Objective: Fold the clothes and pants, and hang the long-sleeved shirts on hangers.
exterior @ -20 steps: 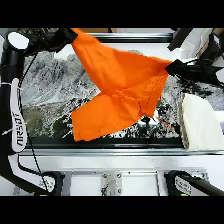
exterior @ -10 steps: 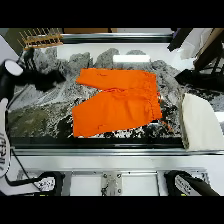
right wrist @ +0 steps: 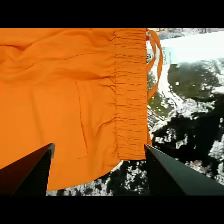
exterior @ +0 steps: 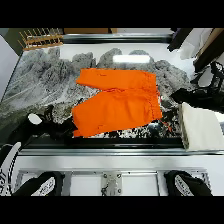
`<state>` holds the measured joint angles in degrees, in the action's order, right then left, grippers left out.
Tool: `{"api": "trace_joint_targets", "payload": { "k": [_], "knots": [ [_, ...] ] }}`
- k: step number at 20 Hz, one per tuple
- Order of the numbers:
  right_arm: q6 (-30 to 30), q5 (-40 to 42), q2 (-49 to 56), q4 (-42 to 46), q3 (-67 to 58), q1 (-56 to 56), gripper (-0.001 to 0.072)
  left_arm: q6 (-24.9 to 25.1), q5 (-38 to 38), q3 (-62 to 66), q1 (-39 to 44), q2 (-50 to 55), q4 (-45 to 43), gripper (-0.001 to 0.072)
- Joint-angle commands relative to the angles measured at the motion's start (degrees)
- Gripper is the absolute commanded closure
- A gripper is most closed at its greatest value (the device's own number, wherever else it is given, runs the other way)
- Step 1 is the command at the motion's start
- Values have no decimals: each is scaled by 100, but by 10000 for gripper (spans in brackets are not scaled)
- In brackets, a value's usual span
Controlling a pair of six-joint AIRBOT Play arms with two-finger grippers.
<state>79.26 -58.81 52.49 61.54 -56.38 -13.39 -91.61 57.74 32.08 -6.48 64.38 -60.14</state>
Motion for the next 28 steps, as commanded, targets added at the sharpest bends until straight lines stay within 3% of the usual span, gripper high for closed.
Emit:
{"api": "trace_joint_targets", "payload": {
  "k": [1, 5, 6, 7, 8, 9, 15, 19, 24, 28],
  "knots": [
    [2, 0, -59, -203, 68, 2, 106, 262, -448, -420, 48, 105, 782, 25],
    [2, 0, -57, -199, 68, -9, 106, 385, -442, 20, 623, 673, 872, 28],
    [2, -2, -57, -197, 68, -24, 106, 382, -431, 131, 767, 798, 870, 180],
    [2, 0, -57, -168, 70, -35, 106, 389, -420, 245, 890, 892, 868, 439],
    [2, -24, -57, -149, 76, -74, 106, 413, -420, 341, 966, 944, 863, 618],
    [2, -76, -57, -125, 103, -149, 105, 490, -413, 435, 988, 946, 863, 701],
    [588, -153, 199, -92, 1397, -1047, 102, 485, -221, 737, 619, 286, 417, 701],
    [568, 796, 1178, -872, 1969, -892, 103, 485, -249, 737, 568, 13, 422, 701],
    [-81, 2026, 2293, -2444, 1963, 17, 103, 485, -238, 737, 568, 9, 422, 701],
    [-90, 2898, 2599, -2732, 1941, 597, 104, 485, -238, 737, 568, 11, 422, 701]
  ]
}}
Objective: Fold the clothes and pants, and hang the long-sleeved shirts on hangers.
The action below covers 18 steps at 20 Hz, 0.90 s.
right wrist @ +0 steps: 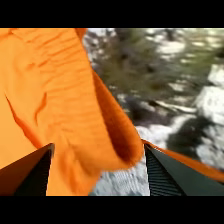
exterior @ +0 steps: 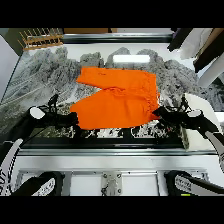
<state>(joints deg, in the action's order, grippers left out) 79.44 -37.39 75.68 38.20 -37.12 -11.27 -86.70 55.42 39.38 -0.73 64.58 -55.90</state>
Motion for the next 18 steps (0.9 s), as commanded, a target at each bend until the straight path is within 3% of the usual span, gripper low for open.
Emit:
{"api": "trace_joint_targets", "payload": {
  "k": [1, 2, 3, 6, 7, 11, 15, 18],
  "knots": [
    [-107, 885, 293, -396, 15, 470, 105, -7, -9, 7, -7, -9, -4, 701],
    [-109, 966, 302, -396, 15, 516, 120, -7, -9, 7, -7, -11, -4, 701],
    [-177, 1019, 304, -393, 15, 544, 220, -7, -9, 7, -7, -9, -4, 701],
    [-623, 1036, 293, -393, 15, 564, 621, -7, -17, 7, -9, -11, -7, 701],
    [-756, 999, 245, -393, 15, 564, 697, -7, -35, 9, -9, -11, -11, 701],
    [-1095, 350, -566, 271, -551, 551, 699, -35, -55, 691, -302, -343, -317, 702],
    [-1091, -1161, -1886, 938, -2210, 551, 700, -33, 223, 2529, -898, -1349, -291, 702],
    [-800, -1711, -2817, 935, -3248, 553, 699, -33, 308, 3912, -1143, -2153, -293, 701]
  ]
}}
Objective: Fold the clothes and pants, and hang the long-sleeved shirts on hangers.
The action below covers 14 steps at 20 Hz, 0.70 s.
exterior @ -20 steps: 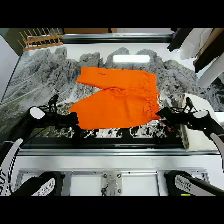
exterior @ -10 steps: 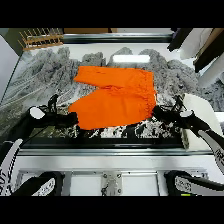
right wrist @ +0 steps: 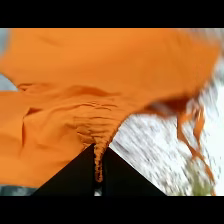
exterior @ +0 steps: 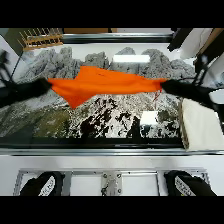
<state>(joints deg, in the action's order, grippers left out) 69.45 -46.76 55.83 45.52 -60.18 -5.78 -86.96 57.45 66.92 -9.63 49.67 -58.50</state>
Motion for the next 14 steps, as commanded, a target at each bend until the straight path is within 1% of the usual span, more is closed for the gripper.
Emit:
{"api": "trace_joint_targets", "payload": {
  "k": [1, 3, 6, 9, 12, 14],
  "knots": [
    [341, -776, -1163, 203, -1172, 4, 699, -7, 103, 1513, -302, -931, -35, 702],
    [603, -776, -1779, 205, -1432, 4, 699, -7, 81, 1974, -382, -1440, -42, 701],
    [1054, -776, -2553, 240, -1493, 4, 700, -20, 87, 2361, -603, -2076, -39, 701],
    [1578, -776, -3067, 496, -1497, 4, 700, -219, 83, 2605, -918, -2426, -39, 702],
    [2133, -953, -3121, 549, -1499, 4, 700, -313, 114, 2820, -1244, -2293, -22, 702],
    [2535, -1443, -2879, 546, -1499, 7, 701, -461, 179, 2815, -1368, -1862, 190, 701]
  ]
}}
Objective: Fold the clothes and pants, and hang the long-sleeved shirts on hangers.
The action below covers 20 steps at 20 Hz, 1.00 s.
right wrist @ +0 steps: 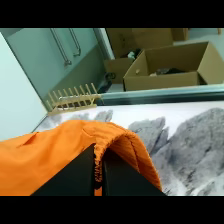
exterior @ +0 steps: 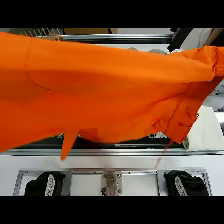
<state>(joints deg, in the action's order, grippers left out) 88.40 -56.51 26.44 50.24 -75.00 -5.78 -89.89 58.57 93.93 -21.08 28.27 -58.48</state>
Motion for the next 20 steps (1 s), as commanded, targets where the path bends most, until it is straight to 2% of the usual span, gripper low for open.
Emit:
{"api": "trace_joint_targets", "payload": {
  "k": [1, 3, 6, 9, 13, 16, 20],
  "knots": [
    [662, -789, 256, 79, -17, 11, 701, -157, 96, 17, -234, 564, 437, 701],
    [767, -1292, 769, 127, -15, 15, 701, -50, 76, -341, -118, 1250, 890, 701],
    [761, -1491, 1886, 525, -15, 92, 701, 149, -205, -728, 605, 2671, 855, 702],
    [765, -1250, 3185, 1281, -17, 310, 701, 400, -302, -280, 1346, 4400, 855, 701],
    [649, -286, 4690, 1307, -20, 302, 700, 350, 46, 1023, 1740, 6251, 863, 702],
    [374, 227, 4977, 1305, -17, 304, 700, 282, 619, 1488, 1661, 6697, 800, 702],
    [109, -227, 4653, 1753, 48, 350, 700, 205, 1152, 1073, 1532, 6140, 2, 702]
  ]
}}
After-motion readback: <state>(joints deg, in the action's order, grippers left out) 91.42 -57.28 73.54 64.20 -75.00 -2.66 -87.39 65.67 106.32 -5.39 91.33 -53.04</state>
